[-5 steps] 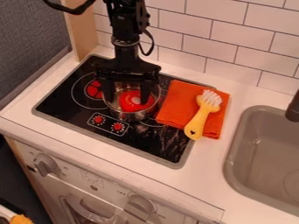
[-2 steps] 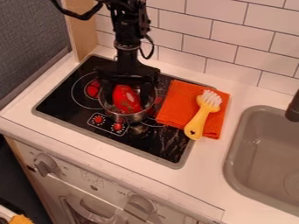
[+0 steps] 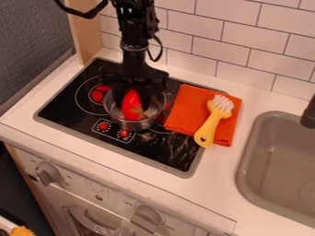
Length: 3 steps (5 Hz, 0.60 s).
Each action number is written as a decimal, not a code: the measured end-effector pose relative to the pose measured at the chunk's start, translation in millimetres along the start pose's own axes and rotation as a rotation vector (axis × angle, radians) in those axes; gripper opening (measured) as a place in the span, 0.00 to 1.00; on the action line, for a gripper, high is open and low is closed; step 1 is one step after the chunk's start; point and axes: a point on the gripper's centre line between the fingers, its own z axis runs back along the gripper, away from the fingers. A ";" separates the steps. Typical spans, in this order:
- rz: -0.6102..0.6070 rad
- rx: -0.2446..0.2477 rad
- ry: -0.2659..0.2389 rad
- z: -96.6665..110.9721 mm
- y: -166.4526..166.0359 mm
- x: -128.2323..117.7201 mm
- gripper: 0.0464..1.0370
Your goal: Take the tomato and put at the bottom of the silver saucepan
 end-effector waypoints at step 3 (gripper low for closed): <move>-0.068 -0.014 -0.195 93.1 -27.8 -6.0 0.40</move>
